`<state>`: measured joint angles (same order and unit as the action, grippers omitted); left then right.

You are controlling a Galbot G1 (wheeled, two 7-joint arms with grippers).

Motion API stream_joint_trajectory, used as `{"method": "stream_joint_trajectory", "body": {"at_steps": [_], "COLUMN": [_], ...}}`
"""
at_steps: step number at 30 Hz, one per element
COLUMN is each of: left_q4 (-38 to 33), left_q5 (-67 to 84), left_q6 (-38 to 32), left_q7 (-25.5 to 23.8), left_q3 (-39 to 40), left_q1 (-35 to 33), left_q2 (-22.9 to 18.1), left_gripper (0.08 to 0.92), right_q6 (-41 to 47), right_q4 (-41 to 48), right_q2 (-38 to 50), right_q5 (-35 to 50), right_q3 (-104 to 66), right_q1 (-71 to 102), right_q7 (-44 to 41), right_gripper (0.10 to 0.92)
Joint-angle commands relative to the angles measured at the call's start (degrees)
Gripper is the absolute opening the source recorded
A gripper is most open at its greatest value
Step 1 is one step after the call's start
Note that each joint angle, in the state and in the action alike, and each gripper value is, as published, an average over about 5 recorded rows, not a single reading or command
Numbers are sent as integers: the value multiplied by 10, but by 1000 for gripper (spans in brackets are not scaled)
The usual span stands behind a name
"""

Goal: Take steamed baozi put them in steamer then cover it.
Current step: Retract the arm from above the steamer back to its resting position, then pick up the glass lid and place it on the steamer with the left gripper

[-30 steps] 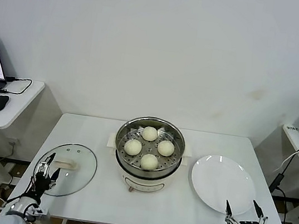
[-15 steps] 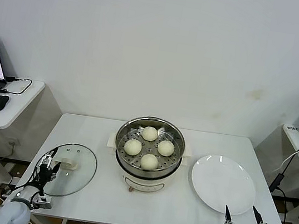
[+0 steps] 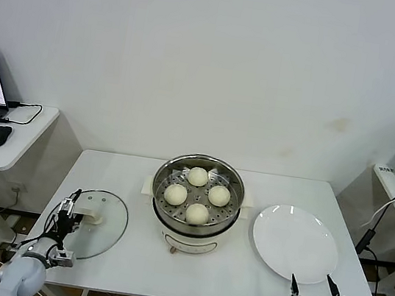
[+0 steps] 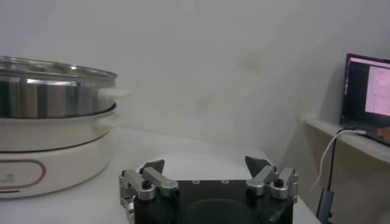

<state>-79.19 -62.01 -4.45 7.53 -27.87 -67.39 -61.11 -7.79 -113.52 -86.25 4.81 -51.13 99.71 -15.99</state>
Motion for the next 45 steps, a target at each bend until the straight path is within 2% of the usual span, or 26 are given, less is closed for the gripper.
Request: {"method": "stream_joint_trajectory", "body": {"at_steps": [1,5,8,18,26,31,36,45], "left_q4": [34,43,50,77,64,-5,-93,-293], "left_q5": [3,-1,-4,2,10,32,86,168], "left_q6": [-7,-12,-14,-35,-55,-43,17,191], "left_q7": [10,13,14,16,26,26,17,-6], "left_q3": [6,8,9,5,-1,-10,-21,-39], "left_q1": [24,31,35,39,30,3,-35,-86], "left_q2": [-3,-4,-4,-1,0,9,29,62], "left_gripper": [823,821,784,497,272,158,150,150], "right_q6": [-3,-7,-8,-7,-8,-8,-9,-10], "right_q4": [8,14,17,16,15,10,6,-1], "right_q2": [-2,-4,-7,-8,-9,-5,-3,0], "right_q5": [-10,-18,-22,-32,-42,-44,-45,-58], "right_q3": [10,15,21,27,37,40,40,52], "right_q1": [1,2,2,0,1,6,10,15], "right_q7": [-1,-1,-1,-2,-3,-5,-4,-4], "right_gripper": [823,823,822,823,823,823,822,823]}}
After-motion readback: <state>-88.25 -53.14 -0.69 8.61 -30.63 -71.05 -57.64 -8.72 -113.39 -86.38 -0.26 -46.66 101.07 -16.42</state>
